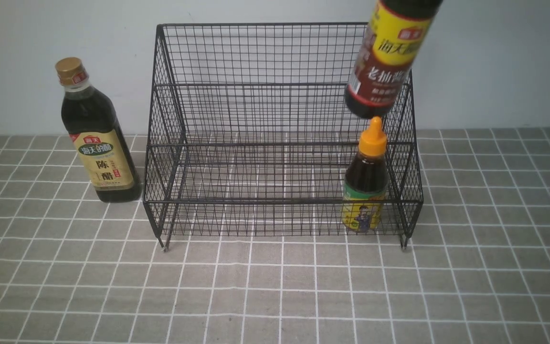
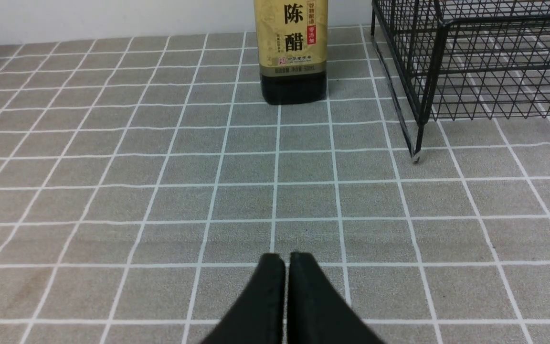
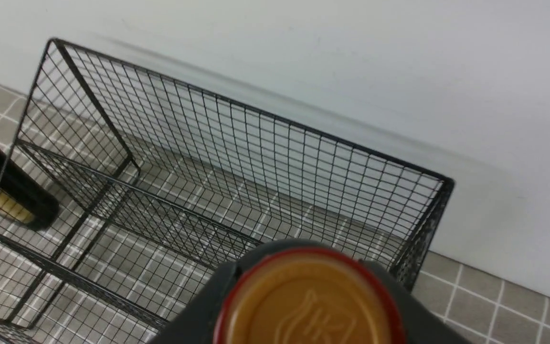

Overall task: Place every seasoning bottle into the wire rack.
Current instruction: Use the right arm to put the condiment bottle back on the shelf

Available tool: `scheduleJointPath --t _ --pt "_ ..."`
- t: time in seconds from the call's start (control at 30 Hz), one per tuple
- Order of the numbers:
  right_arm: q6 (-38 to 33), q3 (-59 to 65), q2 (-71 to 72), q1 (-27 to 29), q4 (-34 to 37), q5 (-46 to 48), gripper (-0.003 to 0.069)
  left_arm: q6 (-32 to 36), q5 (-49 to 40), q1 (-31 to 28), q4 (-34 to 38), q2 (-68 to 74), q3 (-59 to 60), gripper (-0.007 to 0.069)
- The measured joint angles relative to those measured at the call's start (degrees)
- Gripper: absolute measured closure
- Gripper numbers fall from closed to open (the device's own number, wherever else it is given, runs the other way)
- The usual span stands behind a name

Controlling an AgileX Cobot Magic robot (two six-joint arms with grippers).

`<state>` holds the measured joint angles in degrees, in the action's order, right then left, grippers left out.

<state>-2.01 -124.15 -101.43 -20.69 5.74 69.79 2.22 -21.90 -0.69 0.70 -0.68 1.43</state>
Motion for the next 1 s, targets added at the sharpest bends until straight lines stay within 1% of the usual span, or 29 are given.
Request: scheduleJointPath --t 0.43,0.67,0.8,0.93,0.97,1.0 --pt "-0.85 0.0 -8.11 0.0 0.12 0.22 0.0383 0.0 0.0 0.0 0.0 0.0 0.0 0.0631" --pt "-1.13 0.0 -14.65 0.0 -0.41 2.41 0.0383 0.0 0.0 0.0 0.0 0.0 0.0 0.0631" --pt "0.07 -0.4 -15.22 0.0 -0.53 2.09 0.038 0.0 0.0 0.0 0.0 0.0 0.0 0.0631" --pt "1.04 -0.65 -15.22 0.0 -0.72 2.54 0.0328 0.0 0.0 0.0 0.0 0.0 0.0 0.0631" --pt "1.11 -0.71 -15.1 0.0 -0.72 2.6 0.0285 0.0 0.0 0.0 0.0 0.0 0.0 0.0631" --pt "1.15 -0.71 -15.03 0.0 -0.79 2.6 0.026 0.0 0.0 0.0 0.0 0.0 0.0 0.0631"
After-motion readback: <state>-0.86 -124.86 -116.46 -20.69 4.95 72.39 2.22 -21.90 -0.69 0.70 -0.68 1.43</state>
